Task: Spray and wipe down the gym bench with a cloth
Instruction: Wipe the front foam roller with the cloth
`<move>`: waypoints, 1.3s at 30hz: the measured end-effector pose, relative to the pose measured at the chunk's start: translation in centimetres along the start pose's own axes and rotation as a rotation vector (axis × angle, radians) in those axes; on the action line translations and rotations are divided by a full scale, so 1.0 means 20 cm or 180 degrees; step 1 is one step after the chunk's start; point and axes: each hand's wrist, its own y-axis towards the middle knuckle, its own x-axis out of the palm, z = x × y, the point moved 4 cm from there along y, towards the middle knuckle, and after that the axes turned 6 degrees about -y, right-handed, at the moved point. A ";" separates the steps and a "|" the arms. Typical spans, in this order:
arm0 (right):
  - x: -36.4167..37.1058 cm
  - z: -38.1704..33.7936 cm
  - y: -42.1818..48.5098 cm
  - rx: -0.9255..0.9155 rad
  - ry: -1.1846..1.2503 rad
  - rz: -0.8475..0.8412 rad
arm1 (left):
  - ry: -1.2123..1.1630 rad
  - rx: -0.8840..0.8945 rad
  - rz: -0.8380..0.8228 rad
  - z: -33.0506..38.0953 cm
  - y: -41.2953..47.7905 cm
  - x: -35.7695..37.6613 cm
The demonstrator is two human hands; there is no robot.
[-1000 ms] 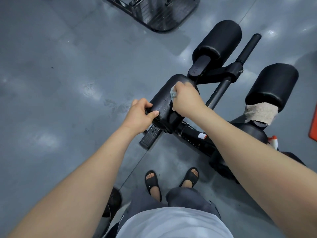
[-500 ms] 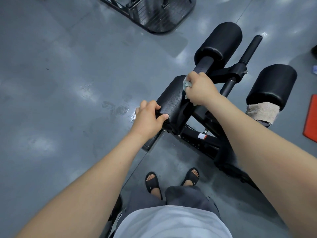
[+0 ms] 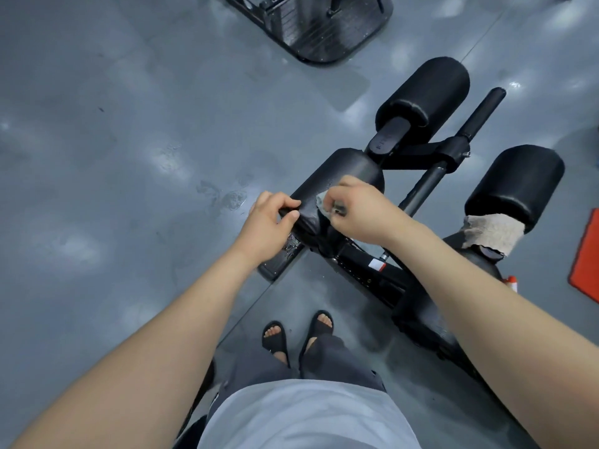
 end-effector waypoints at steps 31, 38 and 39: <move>0.05 -0.01 -0.02 -0.0289 -0.0076 0.0336 | 0.0282 -0.1010 -0.0142 0.13 0.03 0.02; -0.05 0.07 0.05 0.0475 -0.0266 0.0712 | 0.0784 -0.0966 -0.0372 0.17 0.04 0.03; -0.07 0.10 0.06 0.0641 -0.0284 0.0790 | 0.0875 -0.0886 -0.0427 0.17 0.04 0.02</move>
